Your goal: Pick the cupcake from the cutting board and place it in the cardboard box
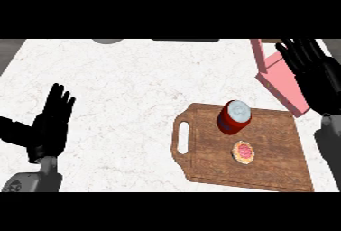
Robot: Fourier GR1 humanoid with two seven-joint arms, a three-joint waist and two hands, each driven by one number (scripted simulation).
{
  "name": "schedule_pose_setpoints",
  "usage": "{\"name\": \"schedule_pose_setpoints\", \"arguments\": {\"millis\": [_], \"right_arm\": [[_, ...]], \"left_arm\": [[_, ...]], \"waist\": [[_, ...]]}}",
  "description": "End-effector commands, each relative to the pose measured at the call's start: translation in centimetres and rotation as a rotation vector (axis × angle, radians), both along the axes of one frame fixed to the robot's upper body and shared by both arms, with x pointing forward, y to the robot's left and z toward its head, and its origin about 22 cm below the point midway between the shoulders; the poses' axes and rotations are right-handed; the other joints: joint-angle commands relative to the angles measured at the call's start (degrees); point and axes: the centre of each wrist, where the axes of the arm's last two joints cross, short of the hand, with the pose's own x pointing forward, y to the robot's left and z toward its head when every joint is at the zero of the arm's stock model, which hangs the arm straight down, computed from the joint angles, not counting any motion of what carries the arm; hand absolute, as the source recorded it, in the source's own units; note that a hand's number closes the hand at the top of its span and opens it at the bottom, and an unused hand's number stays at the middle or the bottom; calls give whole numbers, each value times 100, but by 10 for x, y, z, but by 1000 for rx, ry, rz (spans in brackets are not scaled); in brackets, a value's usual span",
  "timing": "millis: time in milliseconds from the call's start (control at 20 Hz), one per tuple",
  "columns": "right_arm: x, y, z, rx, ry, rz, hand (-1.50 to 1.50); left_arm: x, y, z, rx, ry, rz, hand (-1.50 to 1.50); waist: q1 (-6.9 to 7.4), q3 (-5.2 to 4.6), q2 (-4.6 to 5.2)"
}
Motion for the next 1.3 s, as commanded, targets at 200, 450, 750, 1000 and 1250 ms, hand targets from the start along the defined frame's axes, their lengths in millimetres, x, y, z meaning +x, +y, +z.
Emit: {"name": "schedule_pose_setpoints", "arguments": {"millis": [200,450,750,1000,1250], "right_arm": [[-42,1,-58,40,113,-87,-150],[-71,-33,-86,-719,74,-8,-150],[-143,-55,-154,-252,-73,-92,-150],[-126,-87,-140,-549,-142,-64,-150],[-111,-78,-87,-854,-31,42,-150]], "left_arm": [[-16,79,5,560,91,70,0],[-28,90,-14,625,180,21,0],[-29,92,-12,667,162,19,0],[-13,85,-16,672,159,-2,0],[-14,97,-14,653,172,-13,0]], "waist": [[-358,35,-105],[-431,14,-45],[-262,32,-83],[-179,21,-66],[-119,0,-67]]}}
